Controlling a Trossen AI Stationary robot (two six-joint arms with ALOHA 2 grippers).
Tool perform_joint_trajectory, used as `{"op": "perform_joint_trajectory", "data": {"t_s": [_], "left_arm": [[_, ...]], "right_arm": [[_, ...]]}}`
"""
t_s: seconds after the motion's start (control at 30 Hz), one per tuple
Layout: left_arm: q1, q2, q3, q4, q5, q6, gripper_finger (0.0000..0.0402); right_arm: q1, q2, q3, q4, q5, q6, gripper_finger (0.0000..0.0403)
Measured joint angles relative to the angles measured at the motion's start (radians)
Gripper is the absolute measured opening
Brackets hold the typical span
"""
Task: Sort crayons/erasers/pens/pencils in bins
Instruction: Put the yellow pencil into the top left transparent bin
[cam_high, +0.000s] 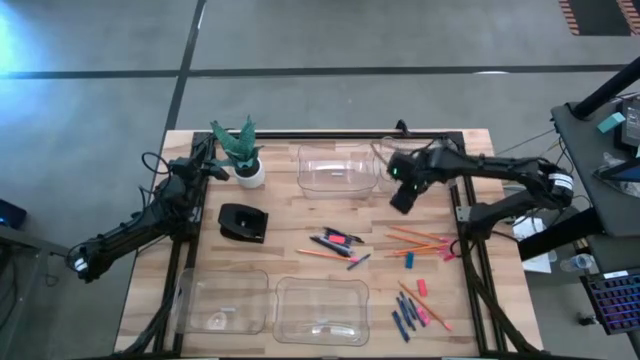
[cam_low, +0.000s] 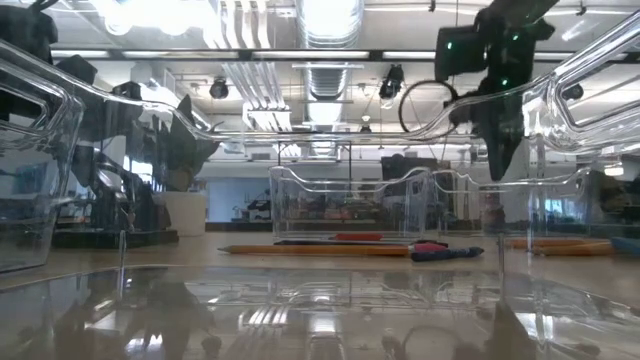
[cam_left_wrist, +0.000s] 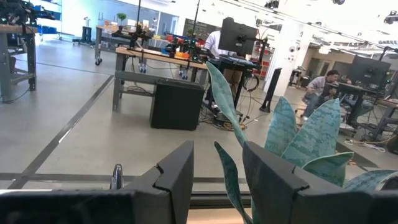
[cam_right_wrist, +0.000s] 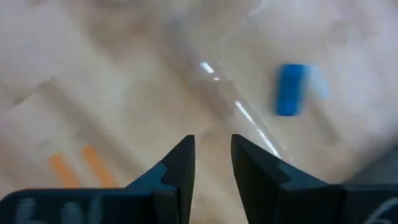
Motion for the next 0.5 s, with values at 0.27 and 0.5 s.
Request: {"op": "perform_joint_trajectory", "data": {"t_s": [0.27,0.5], "left_arm": [[0.0,0.0,0.0,0.0,0.0,0.0,0.0125],[0.0,0.001,0.0,0.0,0.0,0.0,0.0125]], "right_arm": [[0.304,-0.039,0.0,0.008,0.135,0.138,0.0093],[0.489,-0.039,-0.005,0.003,-0.037,0.139,0.0094]]}}
